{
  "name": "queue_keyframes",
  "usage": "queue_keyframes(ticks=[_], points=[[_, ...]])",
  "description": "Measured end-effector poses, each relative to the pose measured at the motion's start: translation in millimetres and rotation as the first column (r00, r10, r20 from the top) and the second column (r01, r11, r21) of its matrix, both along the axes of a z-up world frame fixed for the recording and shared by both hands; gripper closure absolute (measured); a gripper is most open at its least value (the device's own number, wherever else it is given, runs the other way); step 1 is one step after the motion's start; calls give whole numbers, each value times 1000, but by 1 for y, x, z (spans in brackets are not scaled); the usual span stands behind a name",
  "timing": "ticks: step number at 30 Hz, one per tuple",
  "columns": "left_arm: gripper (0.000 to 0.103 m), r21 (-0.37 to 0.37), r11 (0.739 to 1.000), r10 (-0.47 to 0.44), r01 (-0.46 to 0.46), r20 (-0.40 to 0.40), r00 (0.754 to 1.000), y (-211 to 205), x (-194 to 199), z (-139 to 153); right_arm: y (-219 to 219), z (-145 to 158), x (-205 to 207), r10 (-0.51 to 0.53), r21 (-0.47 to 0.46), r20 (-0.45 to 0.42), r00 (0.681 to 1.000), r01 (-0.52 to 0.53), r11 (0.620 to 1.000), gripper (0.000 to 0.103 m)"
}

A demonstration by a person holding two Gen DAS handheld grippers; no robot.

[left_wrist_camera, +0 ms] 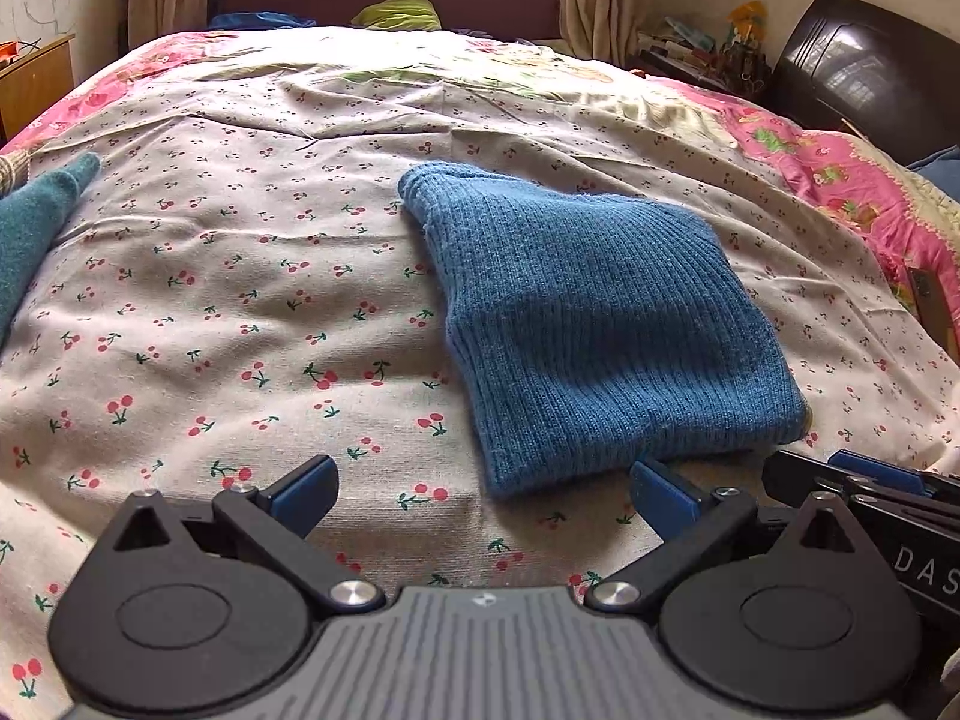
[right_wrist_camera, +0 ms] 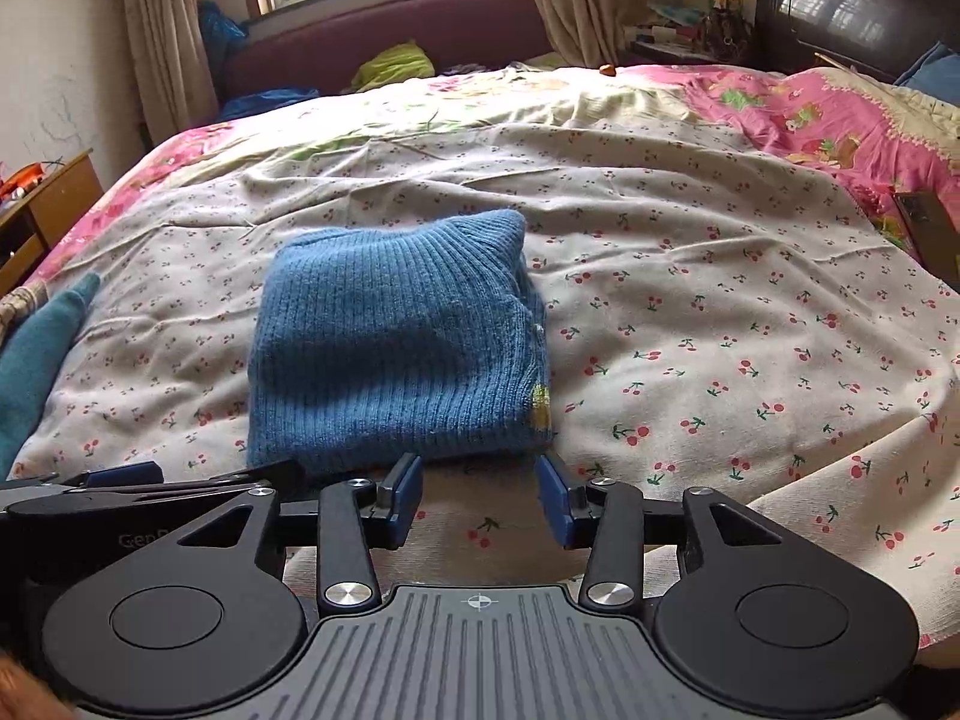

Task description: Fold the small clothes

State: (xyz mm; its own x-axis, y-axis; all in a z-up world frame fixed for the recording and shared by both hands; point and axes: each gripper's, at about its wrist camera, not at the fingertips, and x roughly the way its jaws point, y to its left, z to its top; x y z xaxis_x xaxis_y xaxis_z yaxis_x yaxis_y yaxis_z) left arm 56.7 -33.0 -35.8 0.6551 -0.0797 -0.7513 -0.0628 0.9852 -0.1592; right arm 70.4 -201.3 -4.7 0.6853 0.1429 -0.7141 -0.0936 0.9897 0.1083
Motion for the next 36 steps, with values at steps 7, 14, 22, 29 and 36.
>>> queue_keyframes(ticks=[7,14,22,29,36], points=[[0,4,1000,-4,4,-7,1000,-1,0,-2,0,-1,0,-6,-3,-6,1000,6,1000,60],[0,24,1000,-9,9,-6,1000,-4,-1,-1,-1,-2,0,-12,-7,-12,1000,12,1000,60],[0,28,1000,-12,13,-21,1000,-5,0,-2,0,-2,-1,-21,-18,-24,999,21,1000,60],[0,38,999,-12,13,-21,1000,-6,0,-1,0,-2,-1,-24,-19,-27,999,24,1000,60],[0,36,999,-12,14,-36,999,-6,1,-2,0,-2,-1,-28,-26,-34,999,28,999,60]])
